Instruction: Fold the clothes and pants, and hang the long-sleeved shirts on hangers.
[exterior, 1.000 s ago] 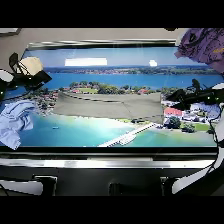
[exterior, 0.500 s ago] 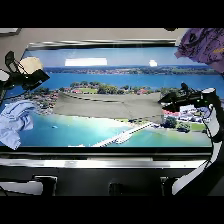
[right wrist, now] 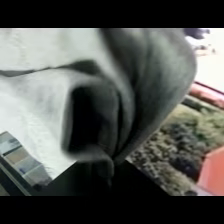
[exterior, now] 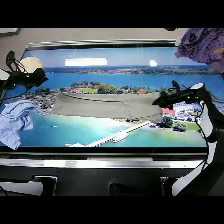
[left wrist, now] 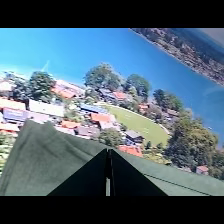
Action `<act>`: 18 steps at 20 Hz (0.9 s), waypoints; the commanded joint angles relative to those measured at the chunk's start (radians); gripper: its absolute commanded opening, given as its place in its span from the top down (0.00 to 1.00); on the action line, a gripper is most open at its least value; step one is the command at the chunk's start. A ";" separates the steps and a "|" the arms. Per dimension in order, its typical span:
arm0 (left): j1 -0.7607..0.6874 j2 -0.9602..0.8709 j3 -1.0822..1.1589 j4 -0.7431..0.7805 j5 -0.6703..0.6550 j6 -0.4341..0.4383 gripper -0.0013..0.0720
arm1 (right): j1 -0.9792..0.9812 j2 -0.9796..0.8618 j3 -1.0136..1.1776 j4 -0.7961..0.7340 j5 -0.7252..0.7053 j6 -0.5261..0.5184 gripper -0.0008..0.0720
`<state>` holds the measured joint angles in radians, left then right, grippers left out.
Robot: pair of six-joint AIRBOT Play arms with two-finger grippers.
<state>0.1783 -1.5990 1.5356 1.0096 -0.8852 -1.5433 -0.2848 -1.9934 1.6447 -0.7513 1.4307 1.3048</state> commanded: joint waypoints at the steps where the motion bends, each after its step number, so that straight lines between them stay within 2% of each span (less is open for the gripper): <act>1: -0.090 -0.012 0.000 -0.076 -0.005 -0.010 0.96 | 0.008 0.109 0.069 -0.120 0.022 0.156 0.95; 3: -0.211 -0.047 0.000 -0.091 0.019 -0.070 0.96 | 0.008 0.179 0.152 -0.175 0.098 0.267 0.95; 6: -0.435 -0.125 0.001 -0.175 0.131 -0.133 0.96 | 0.008 0.256 0.284 -0.256 0.185 0.444 0.95; 9: -0.629 -0.219 0.025 -0.330 0.266 -0.144 0.96 | 0.008 0.293 0.415 -0.315 0.280 0.557 0.95; 13: -0.809 -0.394 0.220 -0.457 0.275 -0.150 0.96 | 0.008 0.349 0.429 -0.319 0.352 0.619 0.95; 18: -0.946 -0.637 0.497 -0.531 0.191 -0.301 0.96 | 0.008 0.383 0.429 -0.319 0.359 0.623 0.95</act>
<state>-0.6853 -2.1105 1.8931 0.5495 -0.6548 -1.7649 -0.2779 -1.6310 2.0670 -1.0637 1.7706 1.9057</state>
